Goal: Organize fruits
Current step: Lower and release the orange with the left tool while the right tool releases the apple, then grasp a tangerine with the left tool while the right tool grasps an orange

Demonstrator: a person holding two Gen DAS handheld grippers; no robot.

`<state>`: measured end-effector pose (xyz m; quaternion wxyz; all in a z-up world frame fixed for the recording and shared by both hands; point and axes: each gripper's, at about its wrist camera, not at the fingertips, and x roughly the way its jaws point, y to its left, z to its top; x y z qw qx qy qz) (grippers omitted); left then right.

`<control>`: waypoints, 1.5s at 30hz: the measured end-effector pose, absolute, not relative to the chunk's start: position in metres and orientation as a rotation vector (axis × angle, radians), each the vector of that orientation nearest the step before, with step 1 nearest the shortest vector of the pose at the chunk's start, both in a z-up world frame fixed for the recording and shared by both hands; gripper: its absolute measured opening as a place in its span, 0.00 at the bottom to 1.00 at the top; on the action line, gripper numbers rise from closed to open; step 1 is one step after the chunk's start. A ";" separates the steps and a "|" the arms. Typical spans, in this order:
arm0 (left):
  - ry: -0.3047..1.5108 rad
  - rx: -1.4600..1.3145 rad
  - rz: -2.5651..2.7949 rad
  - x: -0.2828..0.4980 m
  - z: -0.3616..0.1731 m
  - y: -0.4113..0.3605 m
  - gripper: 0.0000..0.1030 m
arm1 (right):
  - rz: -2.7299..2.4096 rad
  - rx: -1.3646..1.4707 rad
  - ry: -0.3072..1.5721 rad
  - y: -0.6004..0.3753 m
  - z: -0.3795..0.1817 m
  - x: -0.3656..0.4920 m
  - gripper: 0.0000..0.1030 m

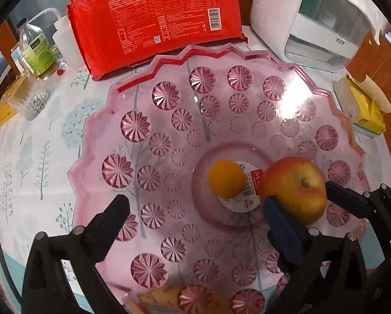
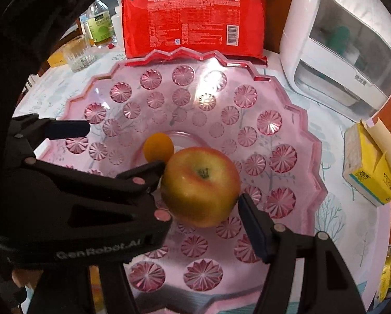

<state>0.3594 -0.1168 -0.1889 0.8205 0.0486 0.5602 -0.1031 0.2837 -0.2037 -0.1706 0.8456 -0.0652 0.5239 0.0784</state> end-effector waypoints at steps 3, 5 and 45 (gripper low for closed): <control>1.193 0.096 -0.221 0.352 -0.184 -0.115 0.99 | 0.182 -0.104 1.100 -0.203 -0.165 0.283 0.65; 1.195 0.085 -0.230 0.349 -0.179 -0.113 0.99 | 0.190 -0.094 1.097 -0.203 -0.161 0.281 0.65; 0.902 0.074 -0.152 0.164 0.002 -0.015 0.99 | 0.138 -0.078 0.889 -0.199 -0.028 0.142 0.66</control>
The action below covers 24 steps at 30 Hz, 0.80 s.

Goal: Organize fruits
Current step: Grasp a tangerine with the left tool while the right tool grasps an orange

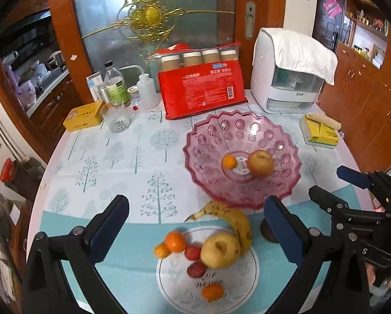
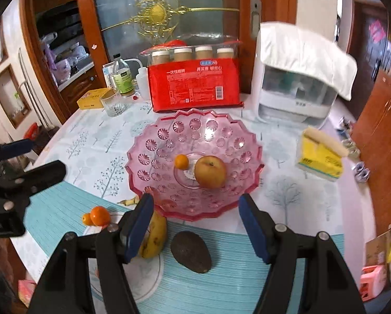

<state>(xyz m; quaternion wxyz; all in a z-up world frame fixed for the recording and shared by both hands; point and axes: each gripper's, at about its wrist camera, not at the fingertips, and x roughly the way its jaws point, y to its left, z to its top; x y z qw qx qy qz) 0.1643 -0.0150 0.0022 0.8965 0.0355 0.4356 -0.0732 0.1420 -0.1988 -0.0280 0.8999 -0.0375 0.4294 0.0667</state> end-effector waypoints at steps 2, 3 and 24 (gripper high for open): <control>0.894 0.069 -0.166 0.156 0.002 -0.006 0.99 | 0.142 -0.094 0.877 -0.193 -0.025 0.133 0.66; 0.889 0.074 -0.173 0.151 0.002 0.000 0.99 | 0.137 -0.099 0.872 -0.189 -0.025 0.129 0.66; 1.099 0.233 -0.277 0.145 -0.115 0.114 0.99 | 0.013 0.022 0.932 -0.087 -0.097 0.043 0.66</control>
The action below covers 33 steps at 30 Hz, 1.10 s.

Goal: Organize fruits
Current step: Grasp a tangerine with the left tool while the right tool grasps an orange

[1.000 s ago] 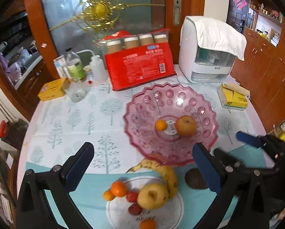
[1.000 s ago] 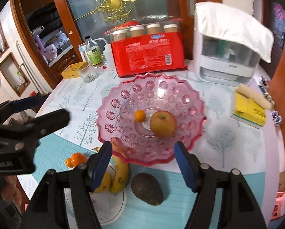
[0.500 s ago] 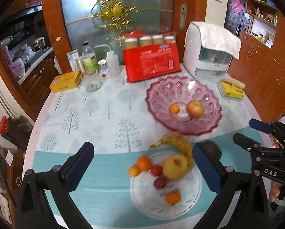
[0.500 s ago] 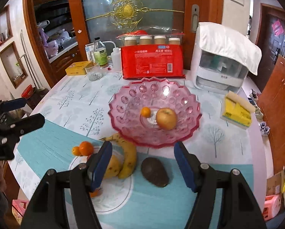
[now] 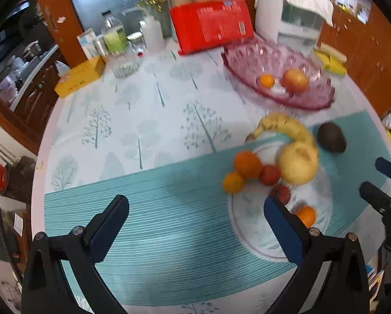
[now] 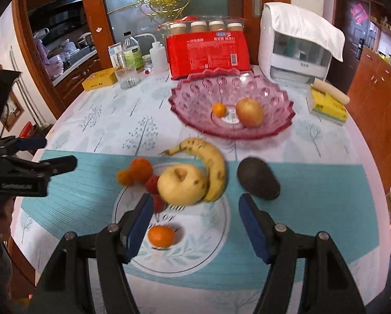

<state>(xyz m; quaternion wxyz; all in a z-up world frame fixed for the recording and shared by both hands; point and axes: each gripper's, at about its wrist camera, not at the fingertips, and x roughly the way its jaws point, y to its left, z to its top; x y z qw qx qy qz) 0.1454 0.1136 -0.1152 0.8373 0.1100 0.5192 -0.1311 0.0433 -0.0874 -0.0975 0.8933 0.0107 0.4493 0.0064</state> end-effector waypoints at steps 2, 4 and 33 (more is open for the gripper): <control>1.128 0.236 -0.307 0.150 -0.132 0.113 0.99 | 0.007 0.028 0.929 -0.080 -0.104 0.039 0.66; 1.141 0.223 -0.338 0.153 -0.146 0.114 0.99 | 0.005 0.034 0.926 -0.073 -0.111 0.035 0.66; 1.137 0.186 -0.526 0.180 -0.221 0.084 0.59 | -0.037 0.058 1.037 -0.045 -0.208 0.038 0.61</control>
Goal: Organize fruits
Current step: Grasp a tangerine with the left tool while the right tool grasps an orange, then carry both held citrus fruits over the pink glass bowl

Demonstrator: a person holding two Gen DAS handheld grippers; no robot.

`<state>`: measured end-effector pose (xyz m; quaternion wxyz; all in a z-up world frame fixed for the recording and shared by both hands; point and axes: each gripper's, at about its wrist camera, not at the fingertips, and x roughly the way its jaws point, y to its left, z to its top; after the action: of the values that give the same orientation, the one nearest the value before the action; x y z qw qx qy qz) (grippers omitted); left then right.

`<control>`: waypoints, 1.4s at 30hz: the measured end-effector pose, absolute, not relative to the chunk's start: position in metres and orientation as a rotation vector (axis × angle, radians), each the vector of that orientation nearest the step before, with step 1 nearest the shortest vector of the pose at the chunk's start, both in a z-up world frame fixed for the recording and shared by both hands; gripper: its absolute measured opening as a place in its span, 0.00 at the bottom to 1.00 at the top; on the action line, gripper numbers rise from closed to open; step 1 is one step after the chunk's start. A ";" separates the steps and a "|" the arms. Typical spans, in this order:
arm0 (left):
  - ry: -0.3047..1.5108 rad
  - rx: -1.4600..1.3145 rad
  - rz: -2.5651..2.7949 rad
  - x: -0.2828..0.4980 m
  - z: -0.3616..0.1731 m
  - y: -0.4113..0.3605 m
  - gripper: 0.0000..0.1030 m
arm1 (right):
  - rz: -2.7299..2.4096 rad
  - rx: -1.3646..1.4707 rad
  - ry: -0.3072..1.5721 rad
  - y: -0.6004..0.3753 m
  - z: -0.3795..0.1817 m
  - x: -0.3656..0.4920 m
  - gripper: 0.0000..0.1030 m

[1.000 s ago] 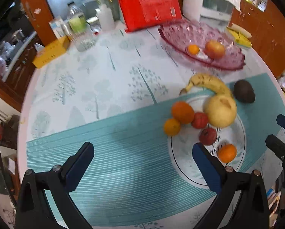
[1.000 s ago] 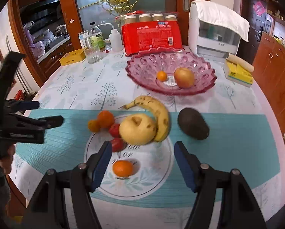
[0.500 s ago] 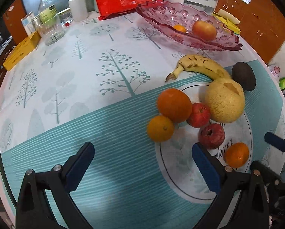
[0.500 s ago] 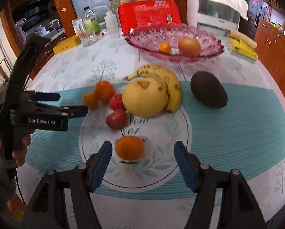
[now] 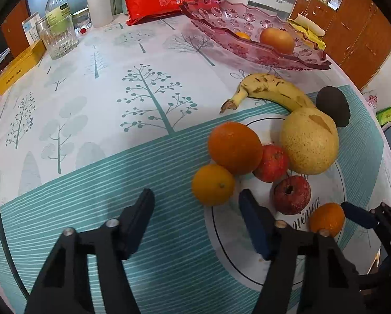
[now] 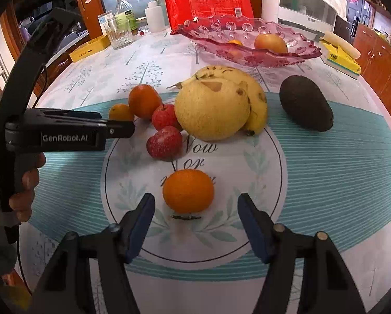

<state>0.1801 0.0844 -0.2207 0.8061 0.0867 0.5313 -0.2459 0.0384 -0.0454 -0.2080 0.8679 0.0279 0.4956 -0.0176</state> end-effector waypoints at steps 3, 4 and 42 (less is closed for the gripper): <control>1.122 0.190 -0.532 0.179 -0.220 0.082 0.56 | -0.040 0.047 1.045 -0.044 -0.212 0.038 0.55; 1.118 0.190 -0.534 0.178 -0.219 0.082 0.55 | -0.043 0.044 1.048 -0.043 -0.214 0.037 0.53; 1.022 0.151 -0.595 0.147 -0.155 0.077 0.26 | 0.000 0.072 0.890 -0.054 -0.156 0.028 0.34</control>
<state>0.1475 0.0766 -0.1549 0.8275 0.0711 0.4813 -0.2804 0.0277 -0.0541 -0.1555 0.9020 0.0346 0.4303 0.0000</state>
